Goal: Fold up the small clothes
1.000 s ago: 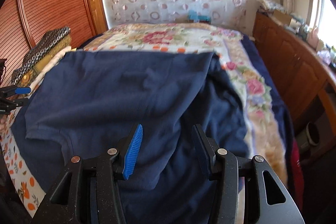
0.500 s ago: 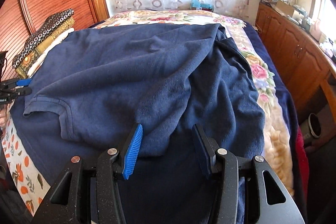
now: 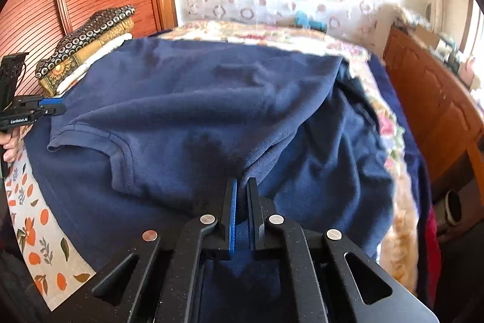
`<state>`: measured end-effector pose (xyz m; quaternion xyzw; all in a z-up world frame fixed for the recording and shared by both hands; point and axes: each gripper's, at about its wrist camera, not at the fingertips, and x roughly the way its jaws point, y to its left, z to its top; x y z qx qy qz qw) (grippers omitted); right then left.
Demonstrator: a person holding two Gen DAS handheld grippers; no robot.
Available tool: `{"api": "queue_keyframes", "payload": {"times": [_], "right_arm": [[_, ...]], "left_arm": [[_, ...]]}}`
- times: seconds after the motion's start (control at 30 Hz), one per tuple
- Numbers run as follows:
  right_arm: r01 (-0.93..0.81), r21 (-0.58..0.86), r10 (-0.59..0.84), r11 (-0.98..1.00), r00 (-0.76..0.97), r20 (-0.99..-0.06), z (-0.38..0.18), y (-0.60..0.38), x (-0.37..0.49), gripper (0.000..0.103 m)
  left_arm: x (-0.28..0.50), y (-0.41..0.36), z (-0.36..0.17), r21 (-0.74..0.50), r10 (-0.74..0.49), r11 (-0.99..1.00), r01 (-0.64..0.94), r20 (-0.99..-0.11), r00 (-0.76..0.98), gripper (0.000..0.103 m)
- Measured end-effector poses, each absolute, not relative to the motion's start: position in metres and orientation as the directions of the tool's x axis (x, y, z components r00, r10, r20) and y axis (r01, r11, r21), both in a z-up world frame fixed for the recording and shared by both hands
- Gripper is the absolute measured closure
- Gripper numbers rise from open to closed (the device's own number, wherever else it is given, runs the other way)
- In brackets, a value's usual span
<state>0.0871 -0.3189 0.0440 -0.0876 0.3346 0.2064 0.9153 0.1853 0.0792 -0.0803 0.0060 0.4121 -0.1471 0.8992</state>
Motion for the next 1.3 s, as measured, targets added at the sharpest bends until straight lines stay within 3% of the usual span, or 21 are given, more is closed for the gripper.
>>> {"api": "queue_keyframes", "payload": {"times": [0.07, 0.2, 0.43, 0.8, 0.97, 1.17, 1.2, 1.23, 1.3], "right_arm": [[-0.436, -0.017, 0.332, 0.900, 0.710, -0.620, 0.053, -0.325, 0.084, 0.098], [-0.441, -0.016, 0.349, 0.897, 0.730, -0.588, 0.059, -0.336, 0.063, 0.098], [-0.457, -0.001, 0.381, 0.889, 0.743, -0.551, 0.041, -0.329, 0.051, 0.098], [-0.474, 0.039, 0.434, 0.880, 0.767, -0.472, 0.067, -0.344, -0.021, 0.099], [-0.461, 0.004, 0.376, 0.887, 0.718, -0.585, 0.032, -0.344, -0.026, 0.099], [-0.418, 0.022, 0.333, 0.908, 0.688, -0.645, 0.005, -0.341, -0.026, 0.098], [-0.417, 0.025, 0.334, 0.909, 0.689, -0.643, 0.006, -0.340, -0.027, 0.095], [-0.418, 0.025, 0.335, 0.908, 0.690, -0.642, 0.008, -0.338, -0.028, 0.093], [-0.402, 0.001, 0.312, 0.916, 0.708, -0.633, 0.010, -0.333, -0.030, 0.085]], "left_arm": [[0.186, 0.078, -0.079, -0.103, -0.247, 0.960, 0.259, -0.743, 0.622, 0.084], [0.187, 0.077, -0.078, -0.083, -0.229, 0.964, 0.253, -0.743, 0.629, 0.098], [0.172, 0.082, -0.046, -0.101, -0.255, 0.962, 0.254, -0.671, 0.696, 0.100], [0.129, 0.098, -0.010, -0.145, -0.288, 0.957, 0.253, -0.604, 0.743, 0.100], [0.134, 0.099, -0.057, -0.135, -0.258, 0.963, 0.235, -0.718, 0.646, 0.100], [0.126, 0.106, -0.075, -0.144, -0.244, 0.968, 0.206, -0.737, 0.631, 0.099], [0.126, 0.108, -0.076, -0.150, -0.247, 0.967, 0.204, -0.738, 0.628, 0.098], [0.125, 0.111, -0.076, -0.152, -0.245, 0.968, 0.198, -0.739, 0.628, 0.080], [0.121, 0.117, -0.074, -0.154, -0.237, 0.971, 0.183, -0.721, 0.651, 0.057]]}}
